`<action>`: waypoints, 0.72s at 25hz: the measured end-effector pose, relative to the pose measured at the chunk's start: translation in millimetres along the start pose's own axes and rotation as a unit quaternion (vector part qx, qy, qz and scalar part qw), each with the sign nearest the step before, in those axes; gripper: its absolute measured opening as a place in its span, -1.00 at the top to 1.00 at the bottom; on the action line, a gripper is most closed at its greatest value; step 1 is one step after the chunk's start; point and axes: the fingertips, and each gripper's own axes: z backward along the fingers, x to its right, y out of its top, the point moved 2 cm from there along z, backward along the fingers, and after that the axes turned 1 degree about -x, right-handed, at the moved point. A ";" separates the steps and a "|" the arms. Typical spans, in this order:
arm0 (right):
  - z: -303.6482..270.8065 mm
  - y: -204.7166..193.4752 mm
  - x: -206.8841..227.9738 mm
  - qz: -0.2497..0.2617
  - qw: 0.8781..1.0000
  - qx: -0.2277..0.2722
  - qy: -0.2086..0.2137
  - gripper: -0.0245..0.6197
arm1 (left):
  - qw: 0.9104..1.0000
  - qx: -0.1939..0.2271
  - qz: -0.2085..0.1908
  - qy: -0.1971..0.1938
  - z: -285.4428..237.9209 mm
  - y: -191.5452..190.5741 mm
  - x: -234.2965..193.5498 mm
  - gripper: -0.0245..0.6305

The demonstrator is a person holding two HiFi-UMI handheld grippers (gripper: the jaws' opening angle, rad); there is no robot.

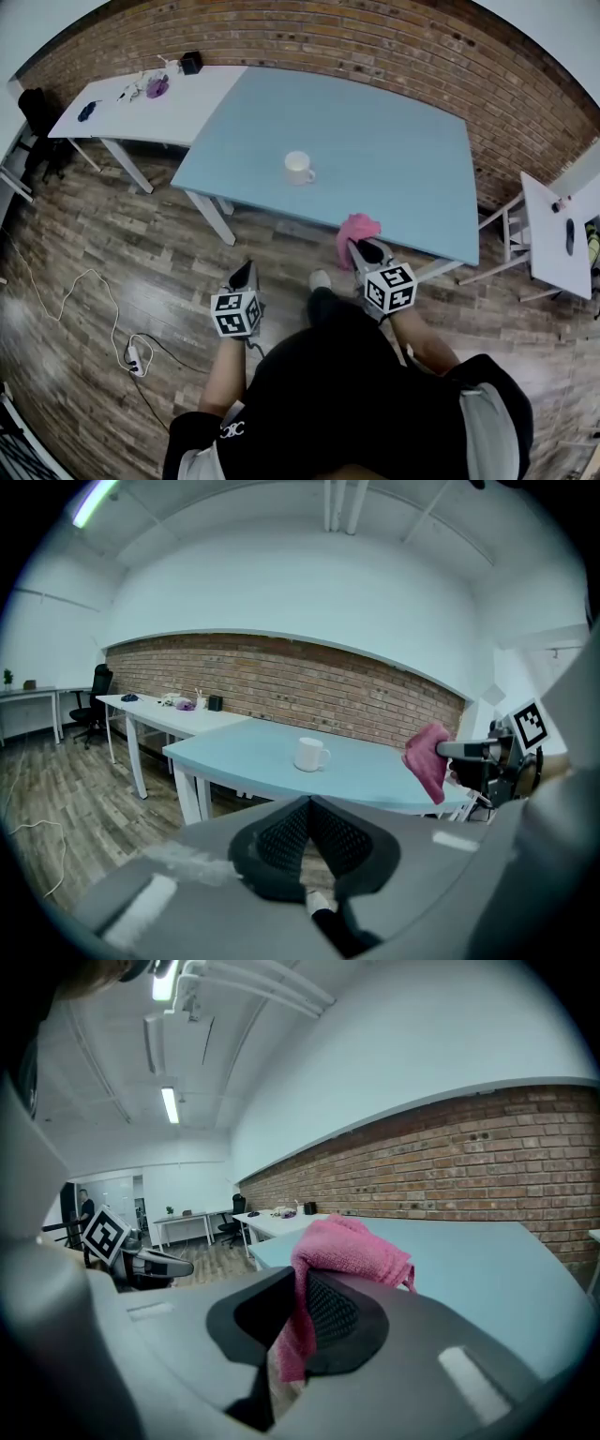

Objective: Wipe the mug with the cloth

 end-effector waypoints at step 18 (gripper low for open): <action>-153.0 42.9 100.6 -0.008 0.993 -0.055 0.102 0.79 | 0.994 -0.045 -0.090 0.046 -184.0 81.8 -17.7 0.91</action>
